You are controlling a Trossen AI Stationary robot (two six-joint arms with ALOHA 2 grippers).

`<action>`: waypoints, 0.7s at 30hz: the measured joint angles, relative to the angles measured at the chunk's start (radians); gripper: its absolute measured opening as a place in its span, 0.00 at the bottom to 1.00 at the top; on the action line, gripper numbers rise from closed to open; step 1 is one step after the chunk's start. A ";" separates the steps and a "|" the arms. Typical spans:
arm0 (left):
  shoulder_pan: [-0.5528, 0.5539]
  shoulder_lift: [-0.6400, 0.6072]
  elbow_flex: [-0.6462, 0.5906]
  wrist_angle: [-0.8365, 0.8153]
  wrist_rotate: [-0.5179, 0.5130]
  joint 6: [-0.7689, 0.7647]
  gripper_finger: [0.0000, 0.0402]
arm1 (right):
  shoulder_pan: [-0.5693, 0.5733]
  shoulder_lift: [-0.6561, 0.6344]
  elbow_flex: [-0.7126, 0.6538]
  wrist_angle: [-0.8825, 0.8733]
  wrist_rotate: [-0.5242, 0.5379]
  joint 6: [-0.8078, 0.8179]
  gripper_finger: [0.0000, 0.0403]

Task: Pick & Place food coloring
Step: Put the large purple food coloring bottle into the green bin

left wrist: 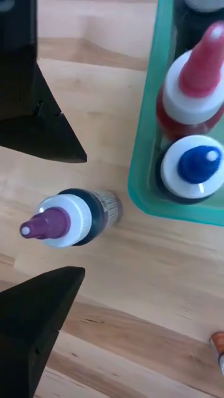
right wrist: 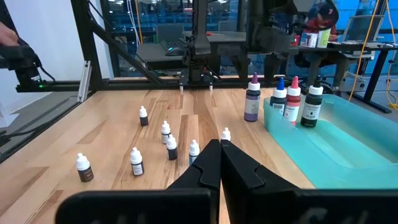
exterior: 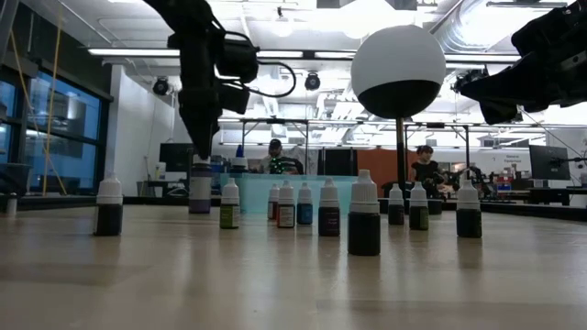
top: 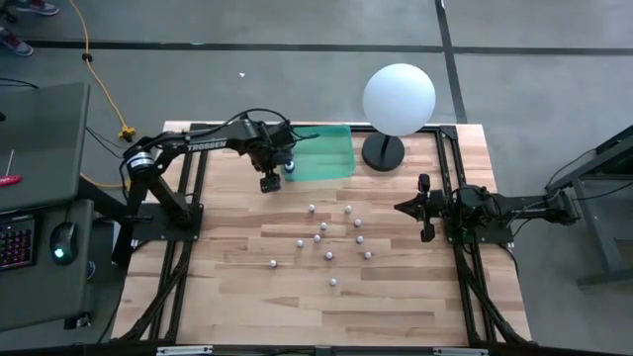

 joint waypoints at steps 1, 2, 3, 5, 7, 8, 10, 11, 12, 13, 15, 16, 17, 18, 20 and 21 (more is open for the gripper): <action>0.000 0.001 0.000 -0.004 0.000 -0.002 0.68 | 0.000 0.000 0.000 0.000 0.000 0.000 0.00; 0.000 0.002 0.000 -0.005 -0.002 -0.005 0.67 | 0.000 0.000 0.000 0.000 0.000 0.000 0.00; 0.000 0.002 0.000 -0.004 -0.005 -0.007 0.66 | 0.000 0.000 0.000 0.000 0.000 0.000 0.00; 0.000 0.006 0.000 -0.012 -0.007 -0.009 0.64 | 0.000 0.000 0.000 0.000 0.000 0.000 0.00; 0.000 0.006 0.000 -0.017 -0.007 -0.008 0.61 | 0.000 0.000 0.000 0.000 0.000 0.000 0.00; 0.000 0.005 0.000 -0.012 -0.007 -0.008 0.60 | 0.000 0.000 0.000 0.000 0.000 0.000 0.00; 0.000 0.005 0.000 -0.006 -0.007 -0.008 0.58 | 0.000 0.000 0.000 0.000 0.000 0.000 0.00; 0.000 0.005 0.000 -0.004 -0.007 -0.008 0.57 | 0.000 0.000 0.000 0.000 0.000 0.000 0.00; 0.000 0.005 0.000 0.000 -0.007 -0.008 0.56 | 0.000 0.000 0.000 0.000 0.000 0.000 0.00; 0.000 0.005 0.000 0.002 -0.007 -0.008 0.55 | 0.000 0.000 0.000 0.000 0.000 0.000 0.00; 0.000 0.005 0.000 0.003 -0.008 -0.009 0.54 | 0.000 0.000 0.000 0.000 0.000 0.000 0.00; 0.000 0.005 0.000 0.003 -0.008 -0.009 0.53 | 0.000 0.000 0.000 0.000 0.000 0.000 0.00; 0.000 0.005 0.000 0.002 -0.008 -0.009 0.52 | 0.000 0.000 0.000 0.000 0.000 0.000 0.00; 0.000 0.005 0.000 0.002 -0.008 -0.009 0.51 | 0.000 0.000 0.000 0.000 0.000 0.000 0.00; 0.000 0.005 0.000 0.002 -0.008 -0.009 0.50 | 0.000 0.000 0.000 0.000 0.000 0.000 0.00; 0.000 0.005 0.000 0.002 -0.008 -0.010 0.49 | 0.000 0.000 0.000 0.000 0.000 0.000 0.00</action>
